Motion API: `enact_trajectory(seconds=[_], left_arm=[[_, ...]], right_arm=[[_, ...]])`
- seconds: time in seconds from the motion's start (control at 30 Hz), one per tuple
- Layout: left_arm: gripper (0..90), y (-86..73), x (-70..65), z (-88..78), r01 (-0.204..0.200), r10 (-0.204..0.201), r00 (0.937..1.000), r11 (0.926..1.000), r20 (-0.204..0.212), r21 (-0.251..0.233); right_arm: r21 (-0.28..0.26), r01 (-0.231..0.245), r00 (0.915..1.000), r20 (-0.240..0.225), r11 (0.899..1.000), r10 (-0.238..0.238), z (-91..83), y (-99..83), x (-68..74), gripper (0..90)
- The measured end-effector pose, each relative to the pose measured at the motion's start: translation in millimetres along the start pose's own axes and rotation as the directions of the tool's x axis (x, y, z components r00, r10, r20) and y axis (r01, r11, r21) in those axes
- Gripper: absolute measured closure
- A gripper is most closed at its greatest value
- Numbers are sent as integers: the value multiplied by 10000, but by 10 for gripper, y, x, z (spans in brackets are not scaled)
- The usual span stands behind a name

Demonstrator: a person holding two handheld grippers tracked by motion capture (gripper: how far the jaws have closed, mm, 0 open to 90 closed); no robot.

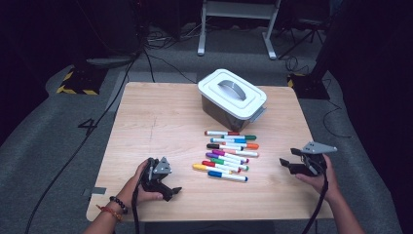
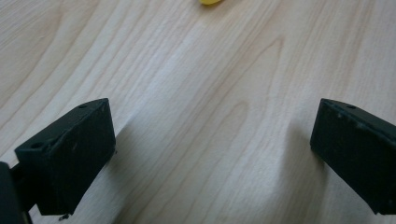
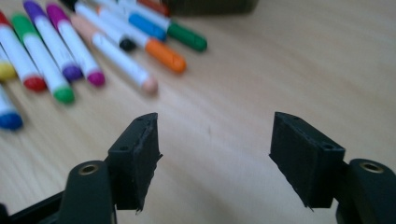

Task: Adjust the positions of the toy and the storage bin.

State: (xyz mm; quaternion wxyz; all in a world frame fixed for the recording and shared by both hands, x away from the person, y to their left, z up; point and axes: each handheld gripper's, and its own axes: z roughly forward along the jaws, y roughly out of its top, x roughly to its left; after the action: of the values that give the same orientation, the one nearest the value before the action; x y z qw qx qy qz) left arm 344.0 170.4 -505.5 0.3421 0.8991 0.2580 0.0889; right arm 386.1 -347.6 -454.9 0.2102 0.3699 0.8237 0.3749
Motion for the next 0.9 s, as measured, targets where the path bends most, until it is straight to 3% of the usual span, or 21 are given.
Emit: enact_trajectory(seconds=[0.03, 0.07, 0.1, 0.23, 0.27, 0.3, 0.33, 0.37, 0.57, 0.8, 0.9], left_arm=[[3, -8, 13, -5, 72, -73, 10000, 10000, -63, -37], [3, -13, 19, -10, 125, -125, 9999, 9999, -108, -28], [3, -14, 22, -11, 125, -125, 9999, 9999, -117, -30], [1, 0, -4, 0, 386, -386, 9988, 9993, -306, -9], [1, 10, -17, 6, 469, -467, 9981, 9989, -410, 20], [1, 22, -34, 11, 551, -548, 9974, 9985, -474, 69], [1, 31, -56, 18, 601, -597, 9969, 9982, -515, 64], [1, 34, -82, 21, 650, -645, 9966, 9979, -516, 79], [1, 44, -188, 46, 437, -439, 9984, 9990, -348, -47], [1, 78, -292, 77, 340, -341, 9991, 9994, -271, -35], [1, 85, -306, 84, 349, -350, 9990, 9994, -271, -36]], right_arm=[[0, 0, 10000, 0, 10000, 0, 0, 0, 0, 335], [-234, 143, 9999, 11, 9996, -143, 16, 201, -26, 352], [-234, 143, 9999, 11, 9996, -143, 16, 201, -26, 352], [-805, 207, 9998, -37, 9965, -211, 41, 605, -59, 384], [-944, 381, 9992, -84, 9948, -391, 42, 801, -65, 402], [-944, 381, 9992, -84, 9948, -391, 42, 801, -65, 402], [-1067, 557, 9982, -149, 9927, -576, 30, 1000, -72, 410], [-1067, 557, 9982, -149, 9927, -576, 30, 1000, -72, 410], [-1163, 941, 9950, -217, 9887, -972, 104, 1521, -64, 427], [-1387, 932, 9931, -578, 9859, -1020, 307, 1851, -36, 432], [-1330, 1080, 9922, -475, 9852, -1152, 366, 1926, -25, 432]])
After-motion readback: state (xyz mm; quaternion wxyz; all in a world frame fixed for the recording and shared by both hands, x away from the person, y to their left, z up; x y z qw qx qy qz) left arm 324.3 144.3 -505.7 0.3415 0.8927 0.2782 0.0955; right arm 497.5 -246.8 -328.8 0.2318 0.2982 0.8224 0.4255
